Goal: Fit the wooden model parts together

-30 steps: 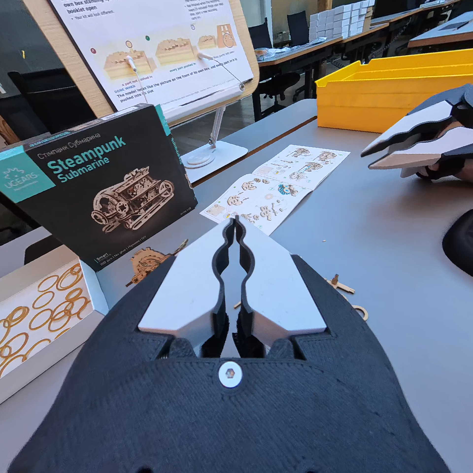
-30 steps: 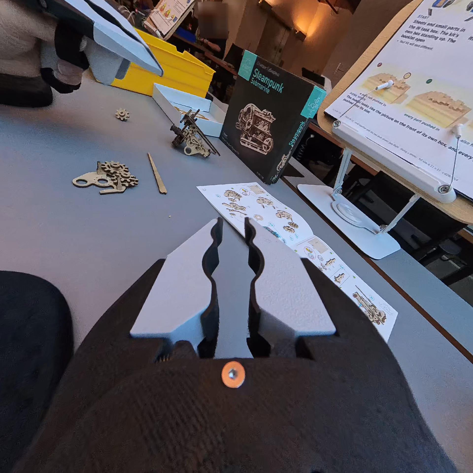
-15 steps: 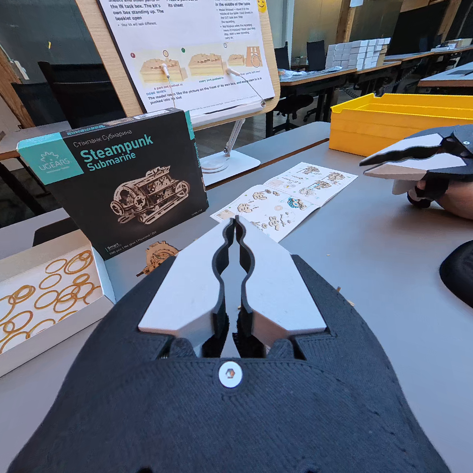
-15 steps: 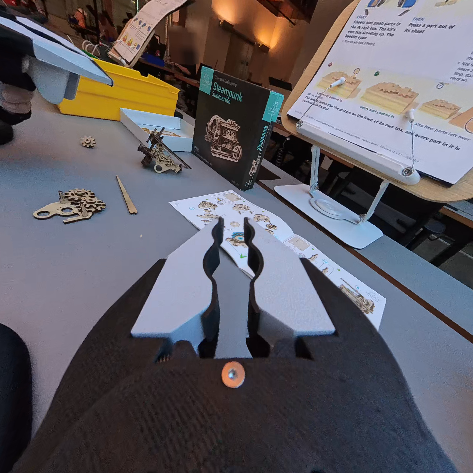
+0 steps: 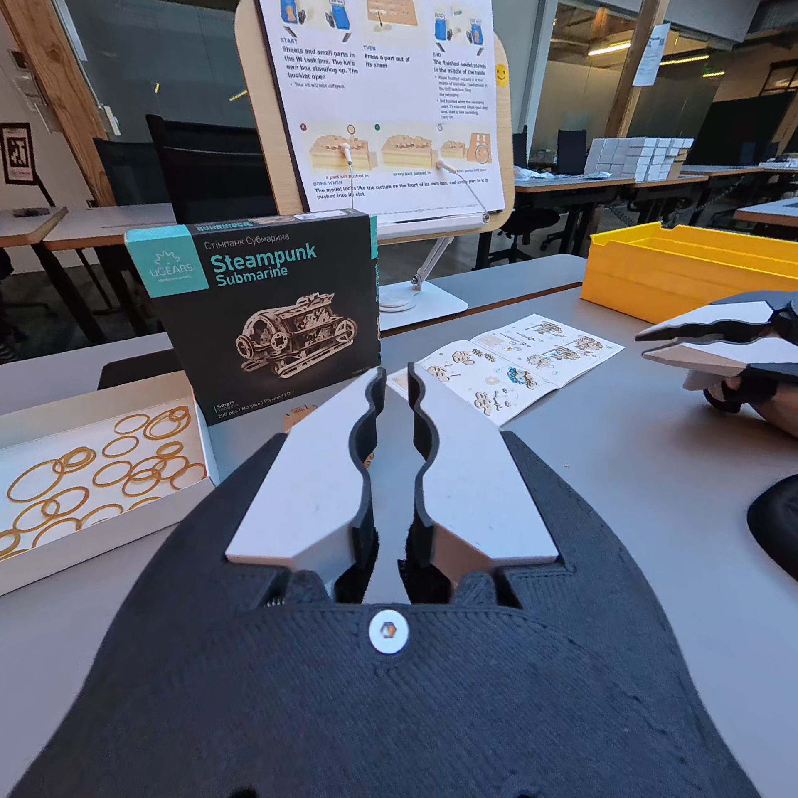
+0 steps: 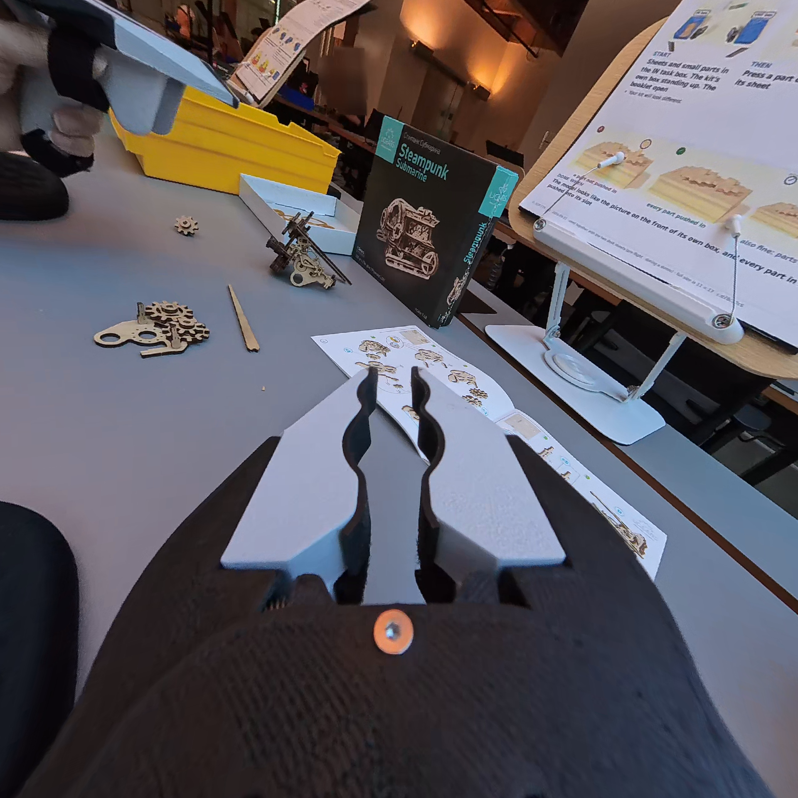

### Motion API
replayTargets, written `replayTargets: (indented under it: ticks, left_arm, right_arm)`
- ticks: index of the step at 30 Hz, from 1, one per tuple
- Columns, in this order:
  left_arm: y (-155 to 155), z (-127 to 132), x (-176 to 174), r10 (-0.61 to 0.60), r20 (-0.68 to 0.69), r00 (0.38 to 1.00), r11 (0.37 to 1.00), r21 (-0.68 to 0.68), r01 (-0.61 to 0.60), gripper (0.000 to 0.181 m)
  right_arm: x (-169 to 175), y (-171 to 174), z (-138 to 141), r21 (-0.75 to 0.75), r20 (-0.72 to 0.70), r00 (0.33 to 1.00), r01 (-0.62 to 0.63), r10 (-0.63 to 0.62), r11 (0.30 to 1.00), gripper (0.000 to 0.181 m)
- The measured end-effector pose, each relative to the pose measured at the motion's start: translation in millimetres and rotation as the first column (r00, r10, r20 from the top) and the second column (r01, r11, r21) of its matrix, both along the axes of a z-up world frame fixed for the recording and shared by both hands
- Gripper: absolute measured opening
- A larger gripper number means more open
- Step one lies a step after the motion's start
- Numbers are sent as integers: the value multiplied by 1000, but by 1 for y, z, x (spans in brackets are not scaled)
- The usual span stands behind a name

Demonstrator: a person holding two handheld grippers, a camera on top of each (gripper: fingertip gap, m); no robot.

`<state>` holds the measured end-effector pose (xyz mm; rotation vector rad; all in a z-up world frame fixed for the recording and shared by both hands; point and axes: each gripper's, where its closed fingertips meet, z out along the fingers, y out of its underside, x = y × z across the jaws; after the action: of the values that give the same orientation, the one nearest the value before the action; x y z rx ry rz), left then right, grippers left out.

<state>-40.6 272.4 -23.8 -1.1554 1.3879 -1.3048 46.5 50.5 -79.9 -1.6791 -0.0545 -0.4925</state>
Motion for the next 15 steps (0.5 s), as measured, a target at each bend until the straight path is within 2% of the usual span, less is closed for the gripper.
replayTargets:
  ticks: [8, 15]
  left_arm:
    - [-8, -16, 6, -34, -75, 997, 999, 28, 36, 14]
    - [3, -22, 6, 28, -98, 995, 994, 105, -18, 19]
  right_arm:
    - [-7, -1, 1, 12, -13, 999, -40, 40, 999, 14]
    - [-6, 1, 2, 18, -13, 999, -34, 34, 999, 14]
